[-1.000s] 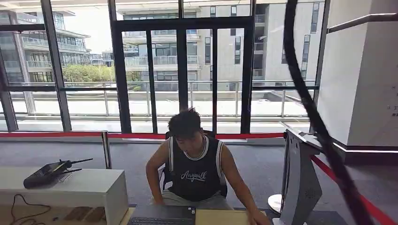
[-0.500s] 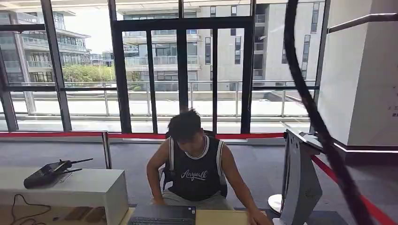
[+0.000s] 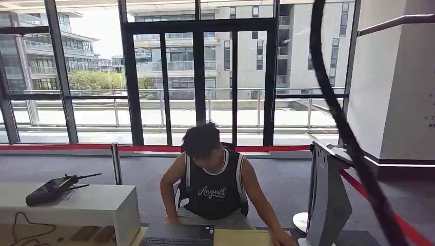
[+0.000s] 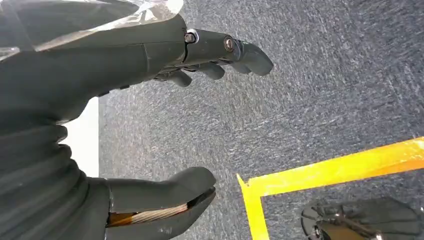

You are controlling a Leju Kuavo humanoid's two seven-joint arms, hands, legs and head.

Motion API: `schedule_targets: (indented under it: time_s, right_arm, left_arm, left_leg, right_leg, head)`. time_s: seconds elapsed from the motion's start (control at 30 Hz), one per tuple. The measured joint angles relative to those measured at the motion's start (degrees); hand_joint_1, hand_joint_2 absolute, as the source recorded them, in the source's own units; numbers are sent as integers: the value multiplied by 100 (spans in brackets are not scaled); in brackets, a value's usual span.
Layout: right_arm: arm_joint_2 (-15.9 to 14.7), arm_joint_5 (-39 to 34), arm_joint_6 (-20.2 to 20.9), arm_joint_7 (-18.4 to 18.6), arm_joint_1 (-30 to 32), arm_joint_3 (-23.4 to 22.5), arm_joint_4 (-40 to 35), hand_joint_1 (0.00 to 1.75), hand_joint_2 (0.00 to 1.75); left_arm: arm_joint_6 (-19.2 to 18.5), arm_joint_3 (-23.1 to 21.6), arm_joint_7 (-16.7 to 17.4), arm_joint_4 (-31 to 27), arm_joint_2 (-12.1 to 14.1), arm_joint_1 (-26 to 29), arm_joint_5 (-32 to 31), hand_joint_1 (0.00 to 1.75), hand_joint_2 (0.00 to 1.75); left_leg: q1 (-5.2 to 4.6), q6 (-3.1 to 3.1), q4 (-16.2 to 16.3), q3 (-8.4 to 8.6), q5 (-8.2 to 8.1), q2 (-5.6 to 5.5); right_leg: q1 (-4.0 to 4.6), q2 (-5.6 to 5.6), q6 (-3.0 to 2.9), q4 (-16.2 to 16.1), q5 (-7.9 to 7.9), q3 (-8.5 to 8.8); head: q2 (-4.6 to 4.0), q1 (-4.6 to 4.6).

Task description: Pass the card to the sensor for recognition and then transmit it.

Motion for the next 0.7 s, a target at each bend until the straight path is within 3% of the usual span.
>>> schedule_targets:
  time_s: [0.7]
  right_arm:
    - [120,63,26,-131,-32,-59,70,0,175]
  left_arm:
    - [18,0,-4,0,0,1,33,0,175]
  left_leg:
    - [0,0,0,0,0,0]
  right_leg:
    - [0,0,0,0,0,1]
  head:
    - [0,-2]
